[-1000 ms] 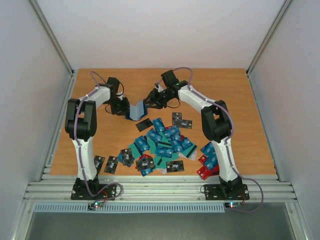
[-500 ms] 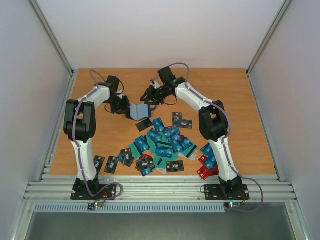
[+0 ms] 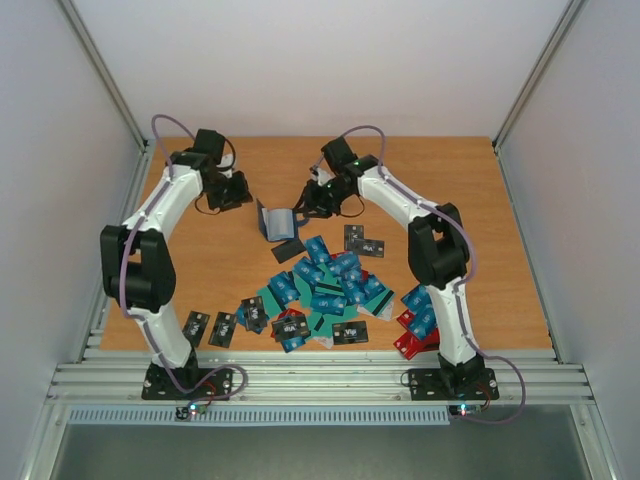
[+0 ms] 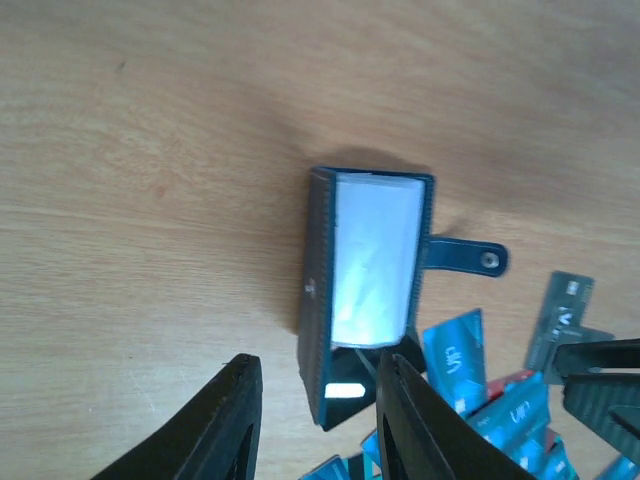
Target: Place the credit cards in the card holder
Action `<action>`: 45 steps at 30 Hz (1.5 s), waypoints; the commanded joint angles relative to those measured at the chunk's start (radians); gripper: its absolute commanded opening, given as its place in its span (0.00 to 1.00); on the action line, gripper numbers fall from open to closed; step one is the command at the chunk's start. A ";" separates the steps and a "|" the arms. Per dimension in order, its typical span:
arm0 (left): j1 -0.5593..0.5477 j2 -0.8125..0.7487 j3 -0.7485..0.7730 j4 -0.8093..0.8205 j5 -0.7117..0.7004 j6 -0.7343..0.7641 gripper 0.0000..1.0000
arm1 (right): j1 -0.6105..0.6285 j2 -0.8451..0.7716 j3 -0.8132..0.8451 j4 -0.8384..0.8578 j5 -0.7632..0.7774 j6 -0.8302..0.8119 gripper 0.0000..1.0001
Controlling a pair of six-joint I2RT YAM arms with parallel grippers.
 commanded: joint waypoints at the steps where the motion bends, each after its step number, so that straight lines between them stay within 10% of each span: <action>1: -0.030 -0.088 -0.023 0.034 0.042 0.064 0.34 | 0.004 -0.153 -0.103 -0.010 0.073 -0.059 0.31; 21: -0.460 -0.297 -0.294 0.165 0.173 0.113 0.37 | -0.108 -0.839 -0.918 -0.057 0.218 0.006 0.39; 35: -0.858 -0.332 -0.406 0.161 -0.054 0.309 0.47 | -0.131 -1.062 -1.069 -0.346 0.237 0.083 0.64; 45: -0.903 -0.271 -0.417 0.344 0.044 0.261 0.45 | -0.184 -1.195 -1.161 -0.592 0.418 0.248 0.87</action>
